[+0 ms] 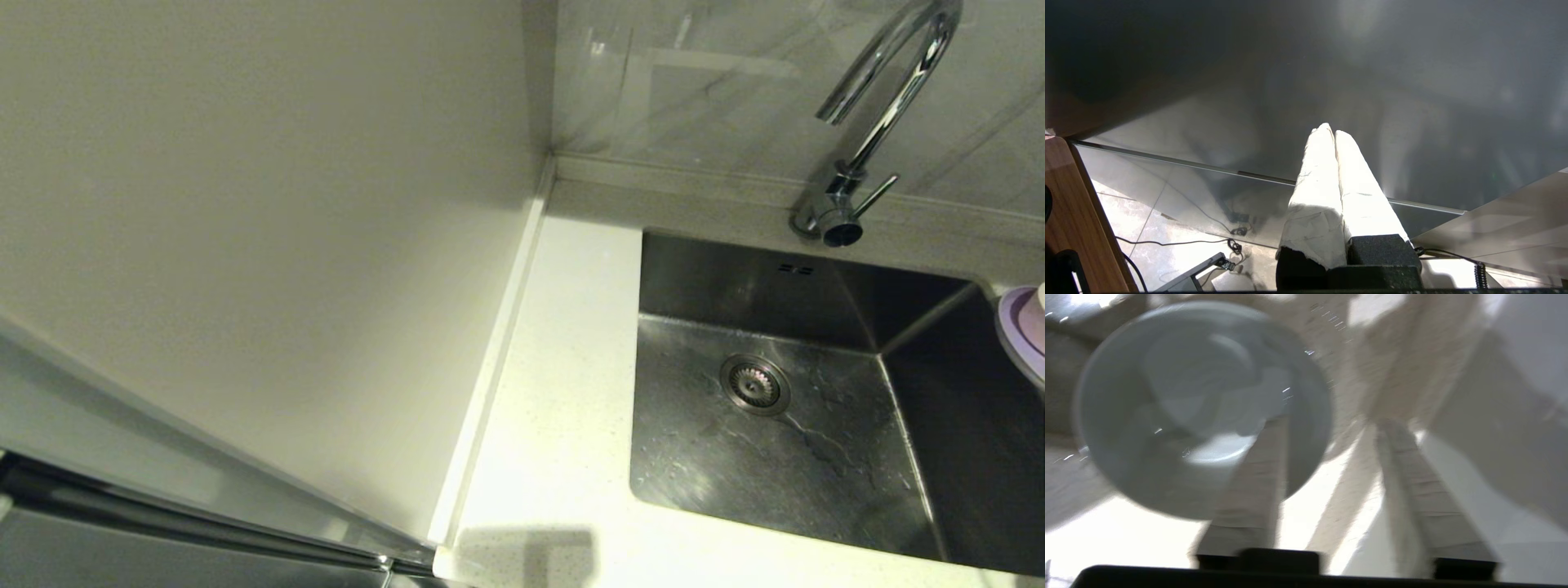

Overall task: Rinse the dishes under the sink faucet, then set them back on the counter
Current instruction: Put a bowl back to the table from the sink

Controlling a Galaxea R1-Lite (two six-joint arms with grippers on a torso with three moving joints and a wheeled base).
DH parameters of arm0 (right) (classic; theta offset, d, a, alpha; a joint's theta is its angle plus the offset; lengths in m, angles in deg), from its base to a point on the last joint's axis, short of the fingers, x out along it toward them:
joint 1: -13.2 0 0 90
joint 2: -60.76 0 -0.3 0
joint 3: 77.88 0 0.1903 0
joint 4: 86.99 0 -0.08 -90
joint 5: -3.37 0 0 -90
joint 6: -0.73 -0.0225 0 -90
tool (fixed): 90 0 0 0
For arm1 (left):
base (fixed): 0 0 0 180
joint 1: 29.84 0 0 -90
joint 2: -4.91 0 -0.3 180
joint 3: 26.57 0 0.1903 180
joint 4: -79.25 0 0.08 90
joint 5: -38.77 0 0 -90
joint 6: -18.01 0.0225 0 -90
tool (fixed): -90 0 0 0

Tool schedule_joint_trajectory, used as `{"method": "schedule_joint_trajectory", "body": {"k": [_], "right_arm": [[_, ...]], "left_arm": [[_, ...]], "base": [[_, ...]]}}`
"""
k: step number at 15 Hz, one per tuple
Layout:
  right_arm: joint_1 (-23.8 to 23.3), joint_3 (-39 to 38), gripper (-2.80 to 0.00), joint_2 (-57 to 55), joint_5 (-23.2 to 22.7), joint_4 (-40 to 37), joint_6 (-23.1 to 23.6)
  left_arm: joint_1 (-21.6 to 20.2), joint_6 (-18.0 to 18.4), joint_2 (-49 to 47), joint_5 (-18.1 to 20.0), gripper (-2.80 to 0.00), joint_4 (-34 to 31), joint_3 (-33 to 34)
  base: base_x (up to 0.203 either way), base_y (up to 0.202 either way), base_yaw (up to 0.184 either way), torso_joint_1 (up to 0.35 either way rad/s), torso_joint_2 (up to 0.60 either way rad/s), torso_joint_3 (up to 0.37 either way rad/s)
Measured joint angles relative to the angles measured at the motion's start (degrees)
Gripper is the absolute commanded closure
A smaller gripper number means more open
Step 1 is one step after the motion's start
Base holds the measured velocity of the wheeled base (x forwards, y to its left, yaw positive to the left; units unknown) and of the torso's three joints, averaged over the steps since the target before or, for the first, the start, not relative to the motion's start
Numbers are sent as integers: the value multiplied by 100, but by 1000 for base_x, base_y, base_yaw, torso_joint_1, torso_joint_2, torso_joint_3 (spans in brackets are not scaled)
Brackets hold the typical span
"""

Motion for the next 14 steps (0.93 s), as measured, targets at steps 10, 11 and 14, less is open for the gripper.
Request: {"method": "schedule_joint_trajectory", "body": {"k": [10,11,14], "right_arm": [[1163,41,0,1089,-293,339,-1810],[1529,38,0,1308,-288,270,-2081],[2505,-10,0,1883,-75,148,-2607]], "left_arm": [[0,3,0,1,0,-1,0],[0,4,0,0,0,-1,0],[0,3,0,0,0,0,0]], "base": [[0,0,0,0,0,0],[0,0,0,0,0,0],[0,0,0,0,0,0]]}}
